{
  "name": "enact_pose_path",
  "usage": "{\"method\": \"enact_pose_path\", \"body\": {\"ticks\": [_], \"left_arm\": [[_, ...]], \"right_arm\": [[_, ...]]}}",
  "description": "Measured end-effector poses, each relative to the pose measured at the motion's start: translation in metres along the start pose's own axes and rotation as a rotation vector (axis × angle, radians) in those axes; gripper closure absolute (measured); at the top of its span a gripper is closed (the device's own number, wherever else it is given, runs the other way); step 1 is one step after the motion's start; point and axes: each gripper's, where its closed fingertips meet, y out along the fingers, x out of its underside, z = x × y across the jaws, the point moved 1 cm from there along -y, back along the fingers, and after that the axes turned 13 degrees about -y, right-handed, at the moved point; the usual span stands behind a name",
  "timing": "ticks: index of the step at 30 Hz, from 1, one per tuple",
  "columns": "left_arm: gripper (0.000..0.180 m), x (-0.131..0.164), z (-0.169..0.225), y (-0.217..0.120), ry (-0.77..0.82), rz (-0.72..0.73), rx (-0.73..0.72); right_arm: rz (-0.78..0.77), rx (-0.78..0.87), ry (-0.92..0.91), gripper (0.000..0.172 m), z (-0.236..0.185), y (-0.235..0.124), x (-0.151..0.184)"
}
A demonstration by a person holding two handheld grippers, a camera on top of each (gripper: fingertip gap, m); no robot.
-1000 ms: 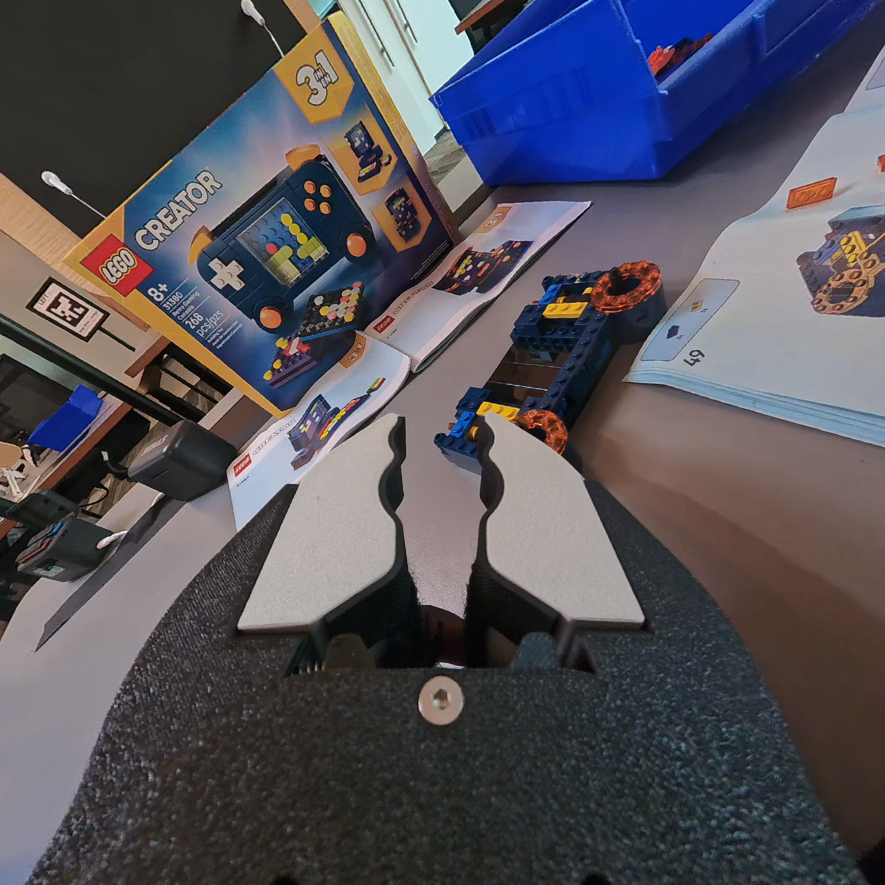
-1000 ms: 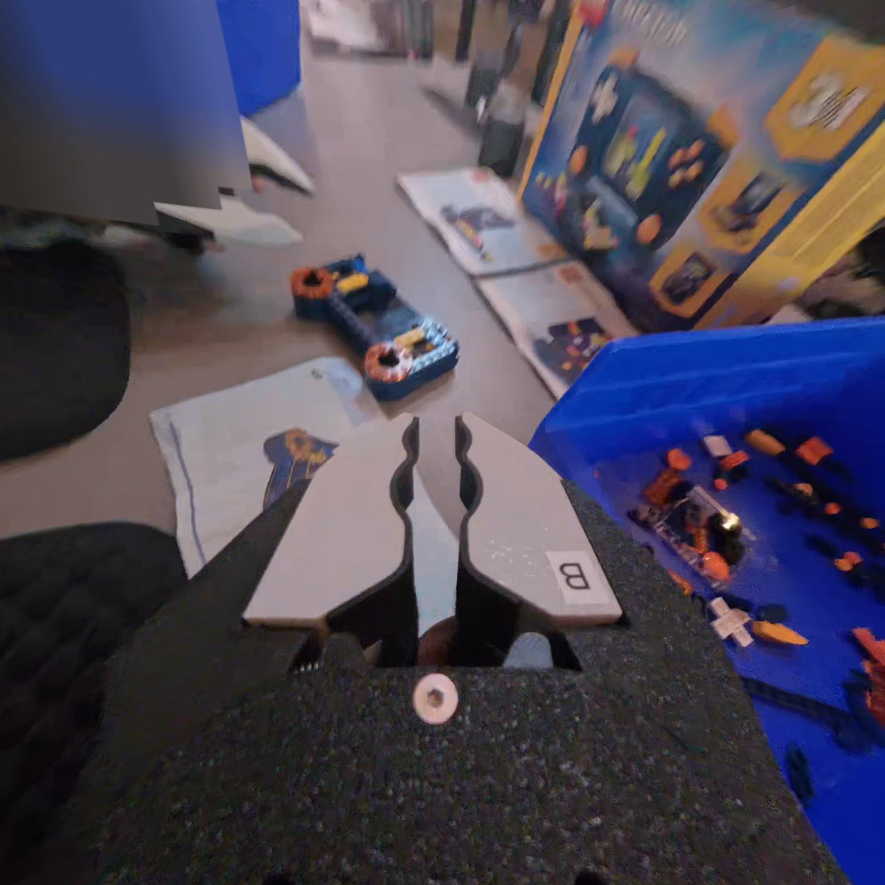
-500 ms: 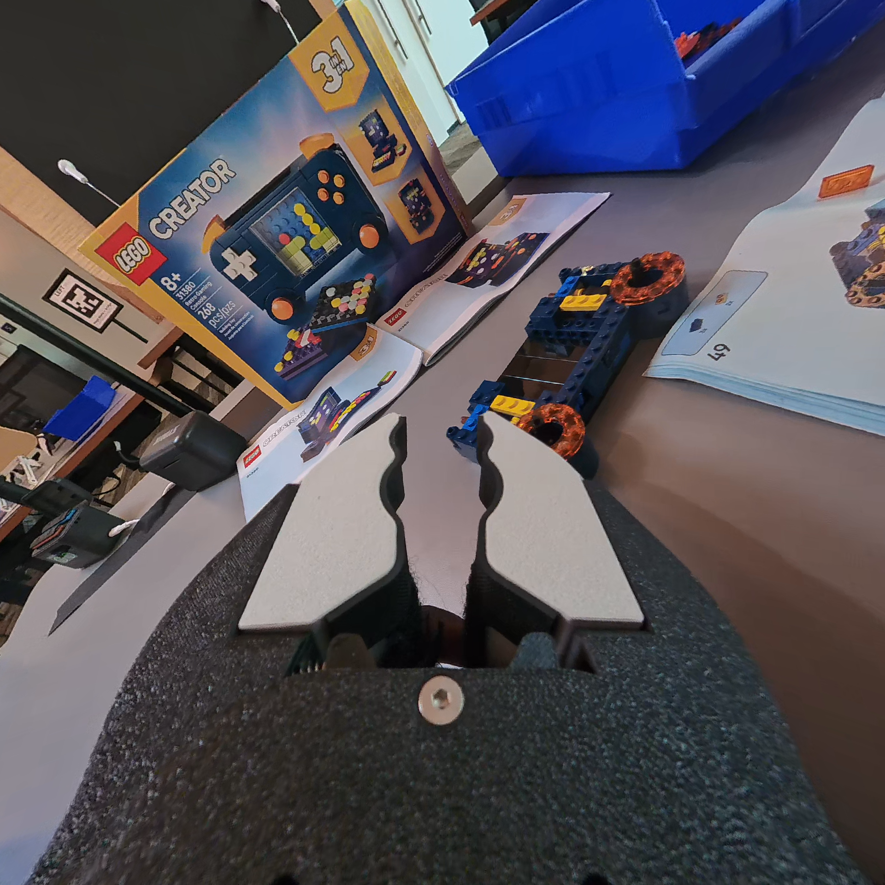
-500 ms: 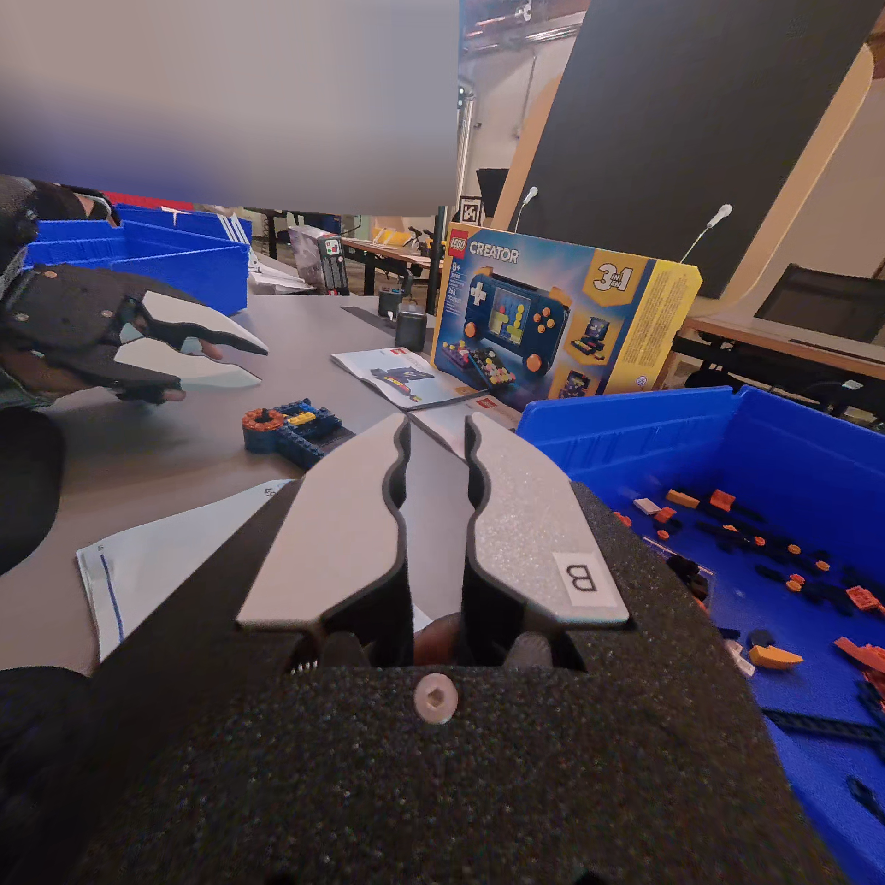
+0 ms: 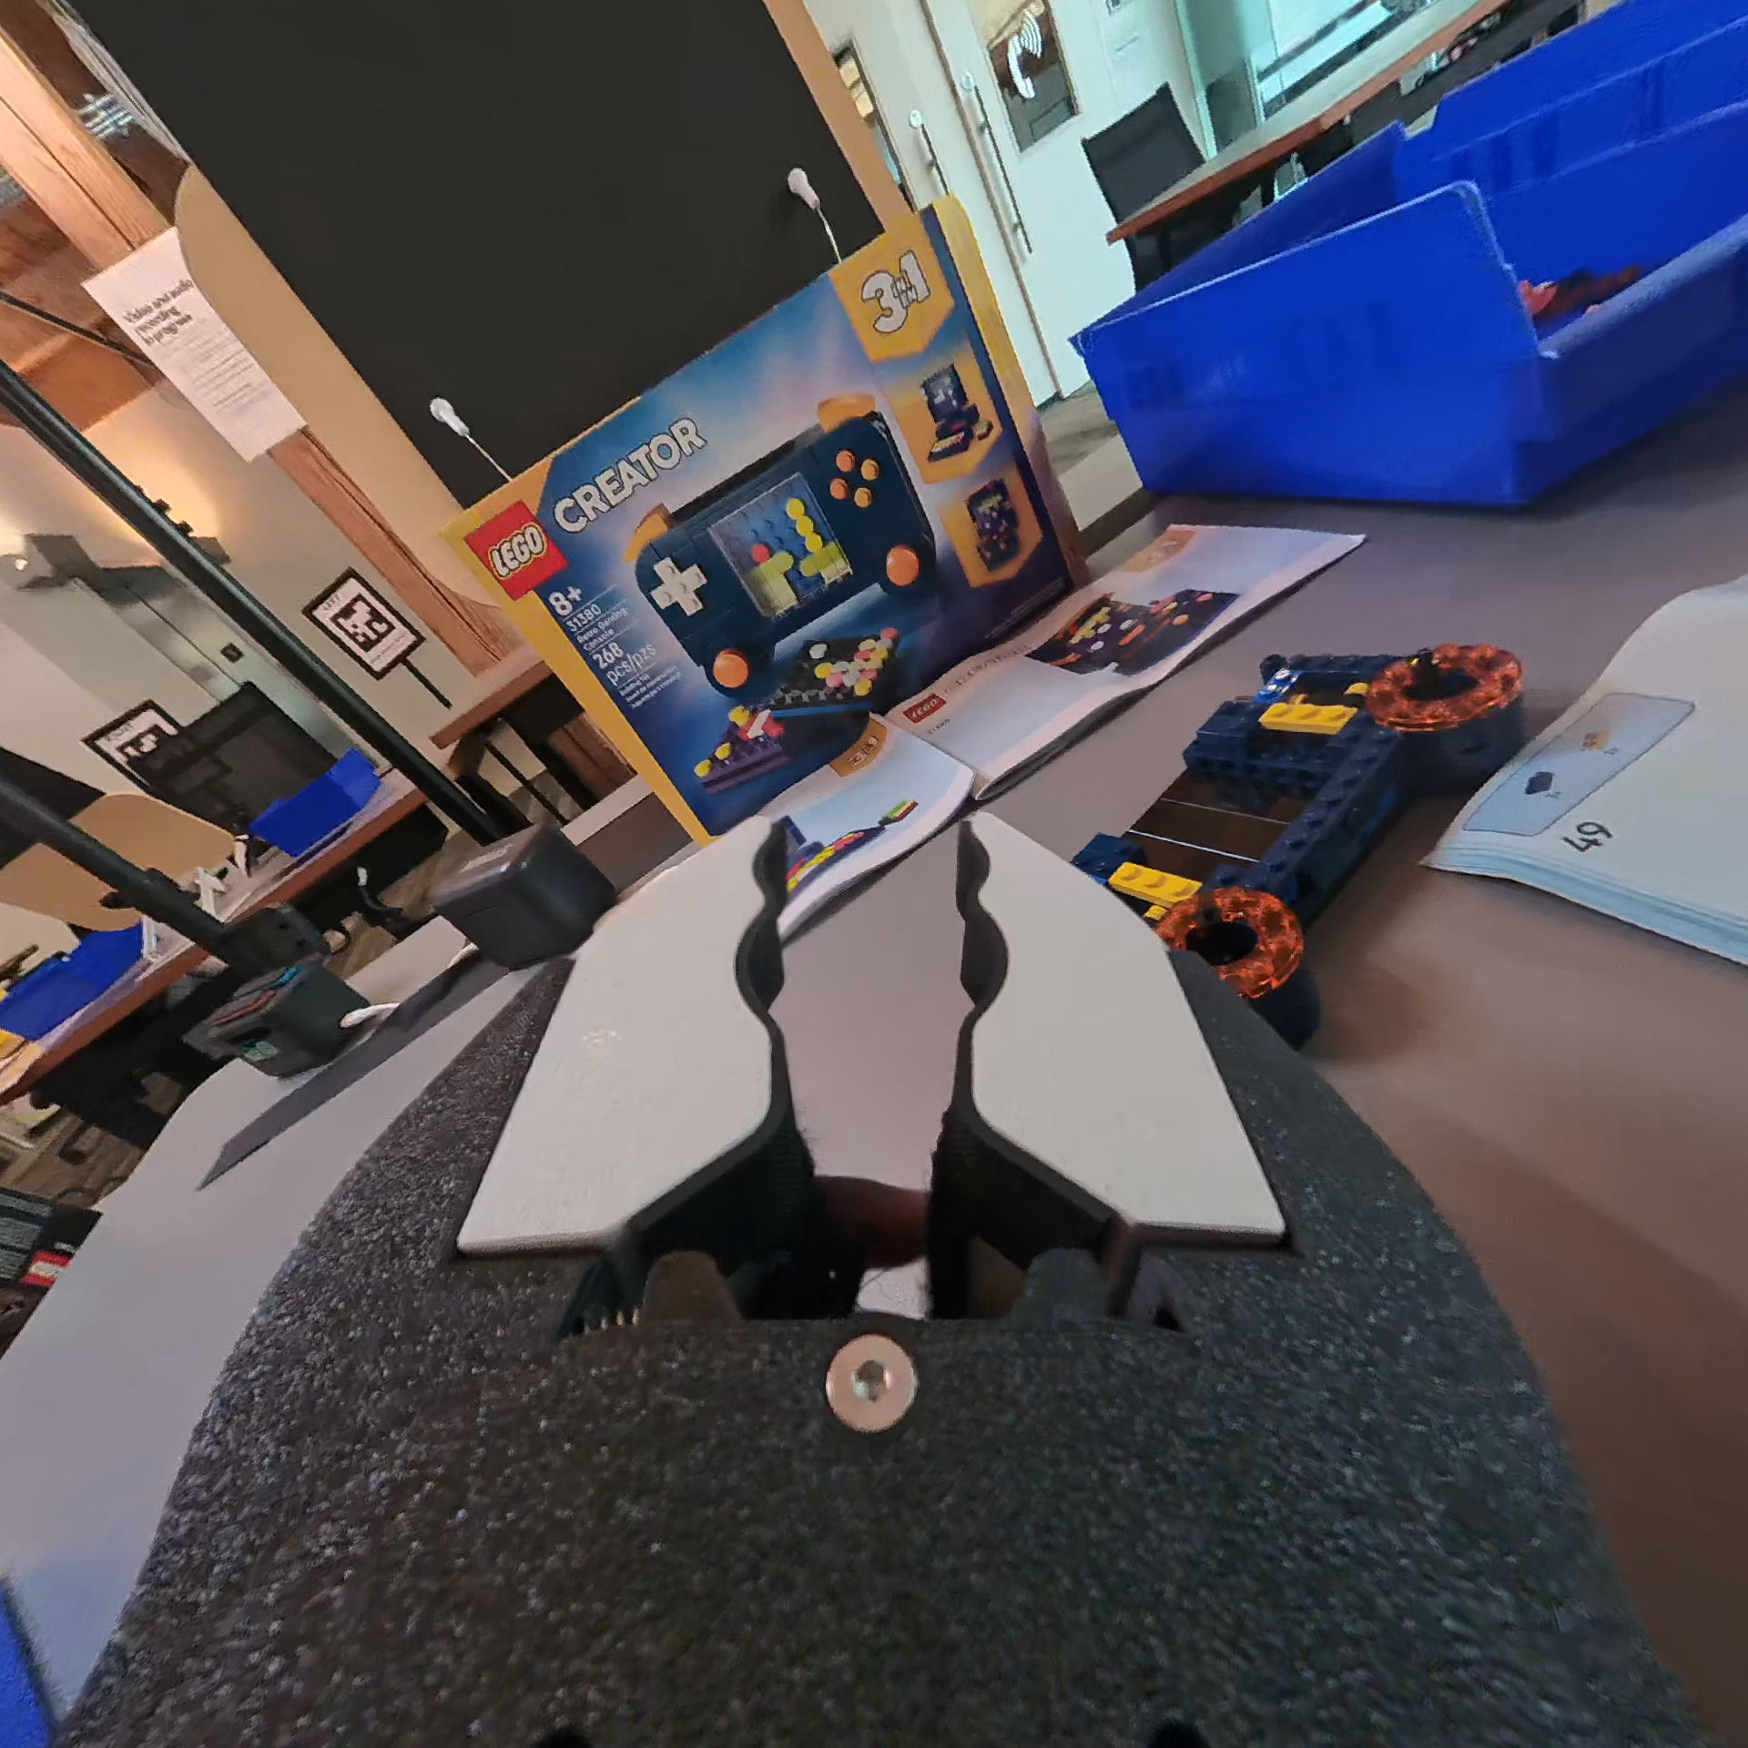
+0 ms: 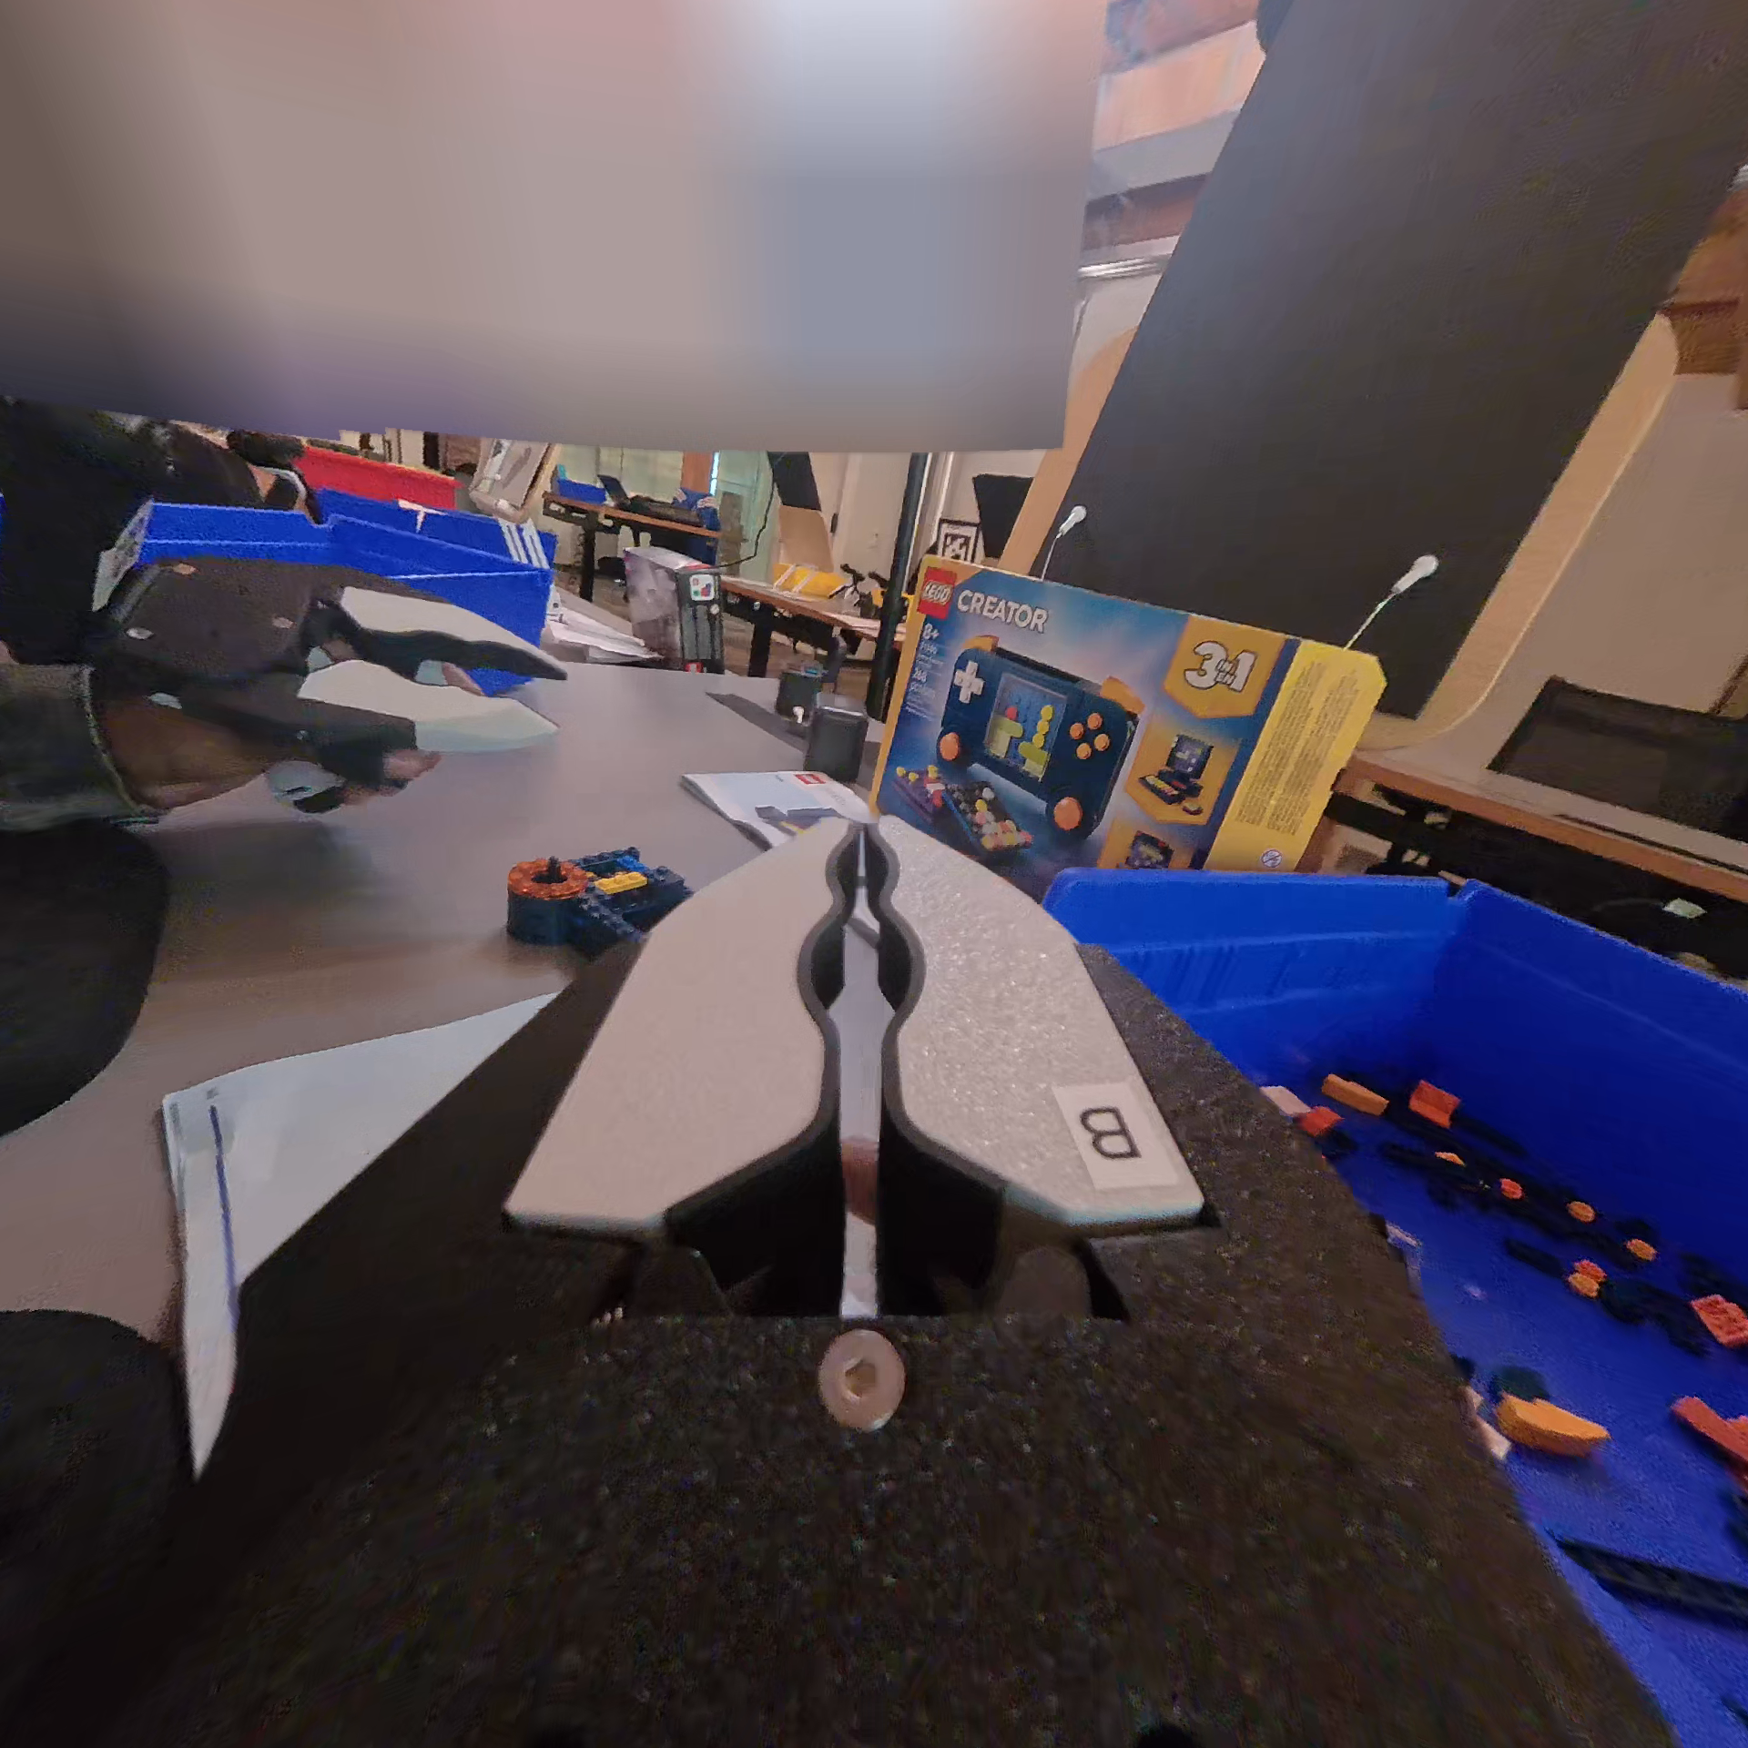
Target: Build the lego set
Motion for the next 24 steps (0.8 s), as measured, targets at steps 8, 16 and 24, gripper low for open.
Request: {"method": "enact_pose_path", "body": {"ticks": [8,16,24], "left_arm": [[0.049,-0.026,-0.007,-0.003,-0.149,0.169,-0.005],[0.035,-0.051,-0.024,-0.018,-0.405,0.352,0.023],[0.035,-0.058,-0.009,-0.019,-0.276,0.366,0.062]], "right_arm": [[0.127,0.281,-0.025,0.072,0.038,-0.009,-0.018],[0.295,0.554,0.143,0.046,0.082,-0.048,-0.030],[0.242,0.552,-0.022,0.172,0.076,-0.059,-0.034]]}}
